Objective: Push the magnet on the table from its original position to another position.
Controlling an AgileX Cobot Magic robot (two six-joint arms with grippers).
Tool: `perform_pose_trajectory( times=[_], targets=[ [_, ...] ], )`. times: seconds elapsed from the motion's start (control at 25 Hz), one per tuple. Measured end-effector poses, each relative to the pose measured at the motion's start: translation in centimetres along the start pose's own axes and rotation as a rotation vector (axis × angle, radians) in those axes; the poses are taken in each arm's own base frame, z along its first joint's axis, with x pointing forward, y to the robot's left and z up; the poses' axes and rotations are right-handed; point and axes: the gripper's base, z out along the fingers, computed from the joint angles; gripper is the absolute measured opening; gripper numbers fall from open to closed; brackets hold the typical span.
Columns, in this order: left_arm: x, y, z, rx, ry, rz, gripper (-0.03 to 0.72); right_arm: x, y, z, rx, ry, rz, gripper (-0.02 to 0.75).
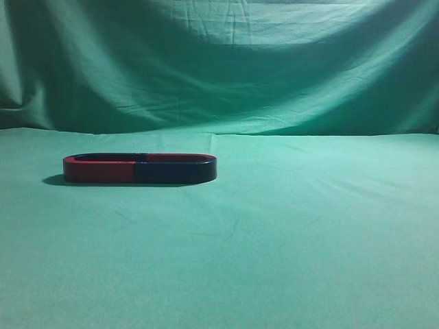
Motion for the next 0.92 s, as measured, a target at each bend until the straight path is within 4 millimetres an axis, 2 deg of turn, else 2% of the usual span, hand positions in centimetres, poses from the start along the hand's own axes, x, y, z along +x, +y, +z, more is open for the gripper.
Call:
perform_pose_trajectory(
  times=[0.12,0.92],
  targets=[
    [0.0,0.0,0.0,0.000,0.000,0.000,0.372,1.3,0.0,0.2,0.020,-0.001,0.006,0.000],
    [0.0,0.0,0.0,0.000,0.000,0.000,0.372,1.9,-0.1,0.2,0.040,0.043,0.014,0.000]
  ],
)
